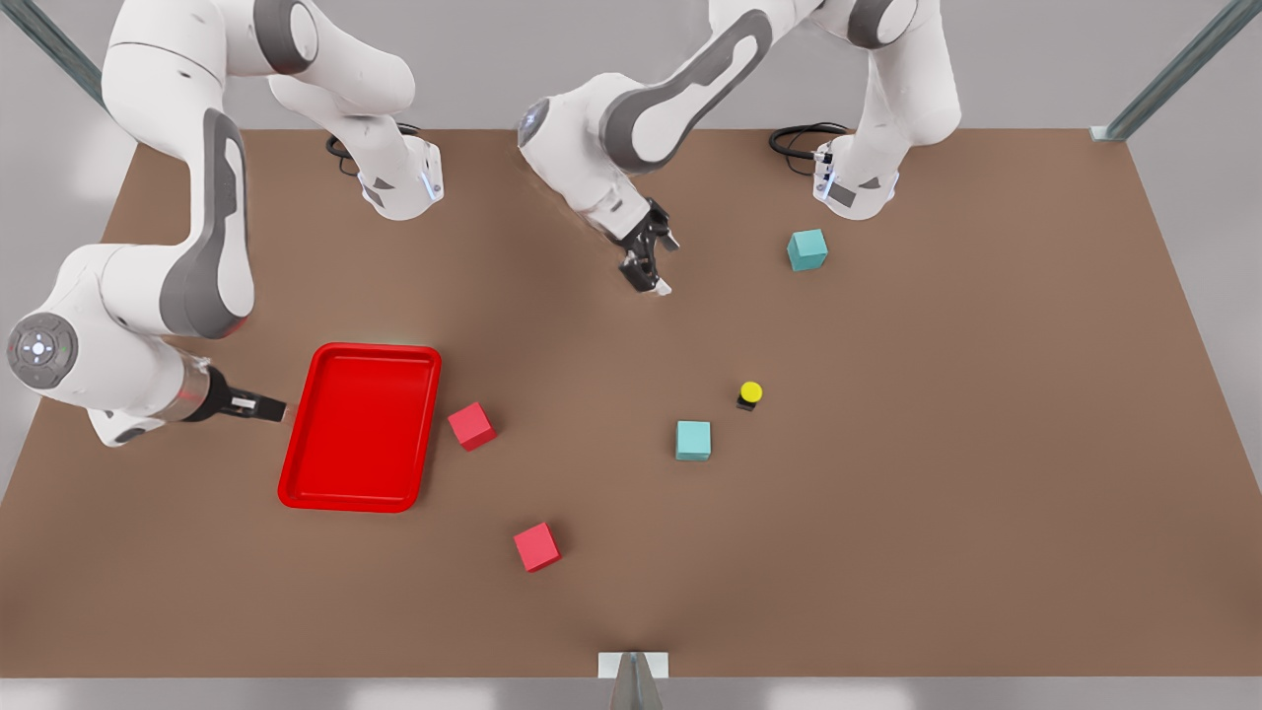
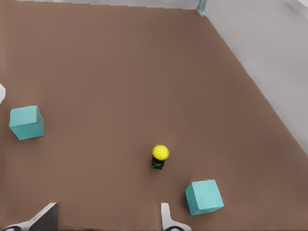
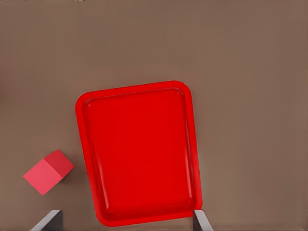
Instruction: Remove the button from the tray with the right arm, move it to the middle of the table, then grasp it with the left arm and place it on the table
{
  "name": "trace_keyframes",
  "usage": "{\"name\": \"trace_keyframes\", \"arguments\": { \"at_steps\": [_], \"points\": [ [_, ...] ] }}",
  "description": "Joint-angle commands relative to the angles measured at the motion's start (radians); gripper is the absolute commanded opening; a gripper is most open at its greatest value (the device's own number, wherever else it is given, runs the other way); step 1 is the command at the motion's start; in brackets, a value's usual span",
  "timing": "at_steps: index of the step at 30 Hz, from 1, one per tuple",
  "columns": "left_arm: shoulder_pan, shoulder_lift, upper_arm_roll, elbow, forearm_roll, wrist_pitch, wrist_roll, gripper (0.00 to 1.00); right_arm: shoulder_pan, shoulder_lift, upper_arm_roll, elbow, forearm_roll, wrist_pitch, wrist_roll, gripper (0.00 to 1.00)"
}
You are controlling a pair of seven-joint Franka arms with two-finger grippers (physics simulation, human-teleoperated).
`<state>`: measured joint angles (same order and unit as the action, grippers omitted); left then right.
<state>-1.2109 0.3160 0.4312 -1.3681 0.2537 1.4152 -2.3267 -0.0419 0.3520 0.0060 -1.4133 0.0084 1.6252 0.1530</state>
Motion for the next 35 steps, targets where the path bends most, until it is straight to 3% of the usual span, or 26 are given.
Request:
{"name": "trace_keyframes", "arguments": {
  "at_steps": [1, 2, 6, 7, 8, 9, 10, 20, 24, 26, 35],
  "points": [
    [0.350, -0.210, -0.003, 0.009, -0.295, -0.108, 1.993, 1.00, -0.003, -0.001, 0.000, -0.004, -0.002, 0.004, -0.092, 1.00],
    [0.468, -0.172, -0.002, 0.007, -0.292, -0.068, 2.130, 1.00, -0.001, 0.002, 0.000, -0.004, -0.002, 0.002, -0.092, 1.00],
    [0.672, -0.104, -0.003, 0.009, -0.327, 0.016, 2.230, 1.00, 0.002, 0.001, 0.000, -0.003, -0.002, 0.004, -0.090, 1.00],
    [0.779, -0.087, -0.073, 0.009, -0.326, 0.031, 2.233, 1.00, 0.004, 0.008, 0.000, 0.001, -0.001, 0.010, -0.089, 1.00],
    [1.051, -0.097, -0.402, 0.001, -0.314, 0.037, 2.235, 1.00, 0.000, 0.010, 0.000, -0.006, -0.002, 0.008, -0.089, 1.00],
    [1.099, -0.172, -0.428, -0.064, -0.313, 0.056, 2.331, 1.00, -0.001, 0.018, 0.000, -0.004, -0.001, 0.012, -0.089, 1.00],
    [1.150, -0.330, -0.434, -0.295, -0.313, 0.258, 2.417, 1.00, 0.000, 0.018, 0.000, -0.006, 0.001, 0.010, -0.089, 1.00],
    [1.145, -0.307, -0.437, -0.282, -0.294, 0.182, 2.426, 1.00, -0.006, 0.033, 0.000, -0.004, 0.004, 0.018, -0.087, 1.00],
    [1.142, -0.305, -0.439, -0.463, -0.280, 0.479, 2.414, 1.00, -0.004, 0.033, 0.000, -0.006, 0.004, 0.015, -0.089, 1.00],
    [1.134, -0.196, -0.439, -0.378, -0.280, 0.467, 2.419, 1.00, -0.006, 0.033, 0.000, -0.006, 0.004, 0.016, -0.089, 1.00],
    [1.136, -0.187, -0.439, -0.367, -0.272, 0.435, 2.417, 1.00, -0.006, 0.035, 0.000, -0.006, 0.004, 0.018, -0.089, 1.00]
  ]
}}
